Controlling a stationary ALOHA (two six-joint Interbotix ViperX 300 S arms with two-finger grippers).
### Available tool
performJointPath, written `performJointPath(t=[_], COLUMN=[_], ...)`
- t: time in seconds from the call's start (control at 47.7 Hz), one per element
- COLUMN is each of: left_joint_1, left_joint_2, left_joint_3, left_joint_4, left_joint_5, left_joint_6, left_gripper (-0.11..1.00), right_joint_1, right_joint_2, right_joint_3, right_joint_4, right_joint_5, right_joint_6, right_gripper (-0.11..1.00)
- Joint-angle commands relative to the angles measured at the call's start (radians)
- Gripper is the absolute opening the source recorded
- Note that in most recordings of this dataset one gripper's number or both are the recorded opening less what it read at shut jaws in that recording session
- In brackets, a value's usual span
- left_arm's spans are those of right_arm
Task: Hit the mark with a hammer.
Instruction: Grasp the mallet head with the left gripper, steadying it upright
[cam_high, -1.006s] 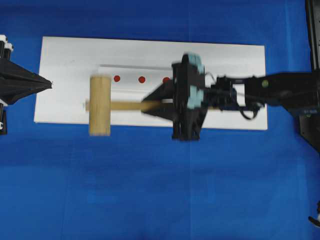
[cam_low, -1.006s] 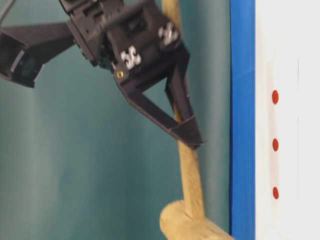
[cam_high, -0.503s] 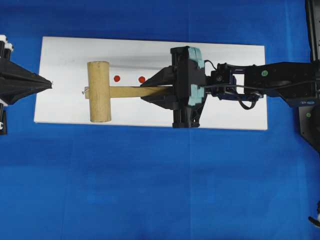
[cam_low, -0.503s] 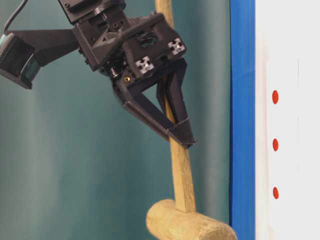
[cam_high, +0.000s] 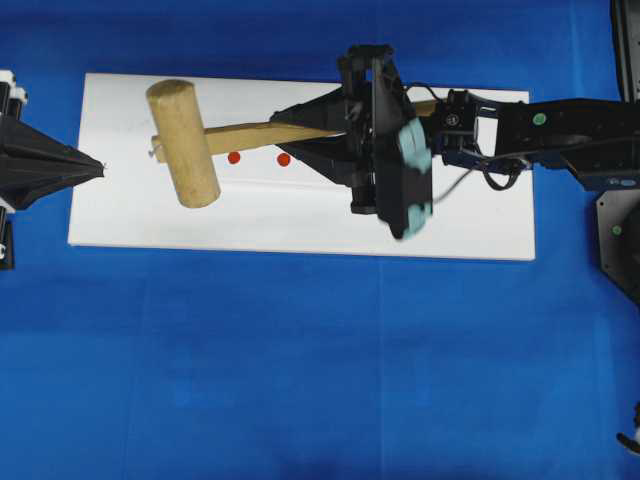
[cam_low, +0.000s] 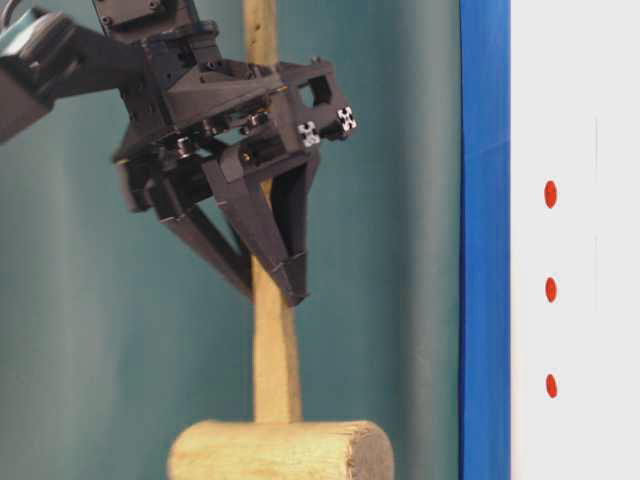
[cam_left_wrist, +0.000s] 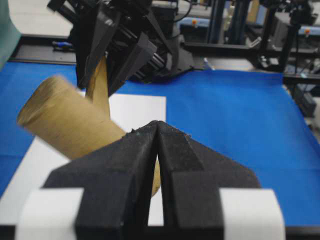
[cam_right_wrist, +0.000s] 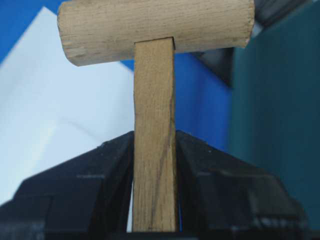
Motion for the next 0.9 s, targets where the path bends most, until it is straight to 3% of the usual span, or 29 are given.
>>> performJointPath(t=[0.0, 0.105, 0.189, 0.503, 0.608, 0.775, 0.88], left_joint_1=[0.002, 0.002, 0.002, 0.025, 0.048, 0.064, 0.064], left_joint_2=[0.009, 0.009, 0.011, 0.011, 0.011, 0.012, 0.026], left_joint_3=[-0.009, -0.009, -0.008, -0.006, -0.006, -0.006, -0.006], left_joint_4=[-0.003, -0.003, -0.003, -0.008, -0.008, -0.008, -0.008], left_joint_5=[-0.005, -0.005, -0.005, -0.005, -0.005, -0.005, -0.008], left_joint_6=[-0.017, -0.035, -0.04, -0.063, -0.094, -0.118, -0.12], left_gripper=[0.0, 0.0, 0.0, 0.02, 0.2, 0.71, 0.91], right_joint_1=[-0.002, 0.005, 0.006, 0.008, 0.008, 0.008, 0.008], right_joint_2=[-0.034, -0.034, -0.034, -0.034, -0.034, -0.032, -0.034], right_joint_3=[-0.014, -0.014, -0.015, -0.015, -0.017, -0.017, -0.018], right_joint_4=[0.003, 0.005, 0.006, 0.008, 0.008, 0.009, 0.008], right_joint_5=[-0.057, -0.112, -0.135, -0.138, -0.14, -0.14, -0.14], right_joint_6=[-0.074, -0.17, -0.207, -0.215, -0.215, -0.215, -0.215], right_gripper=[0.1, 0.1, 0.1, 0.1, 0.1, 0.1, 0.1])
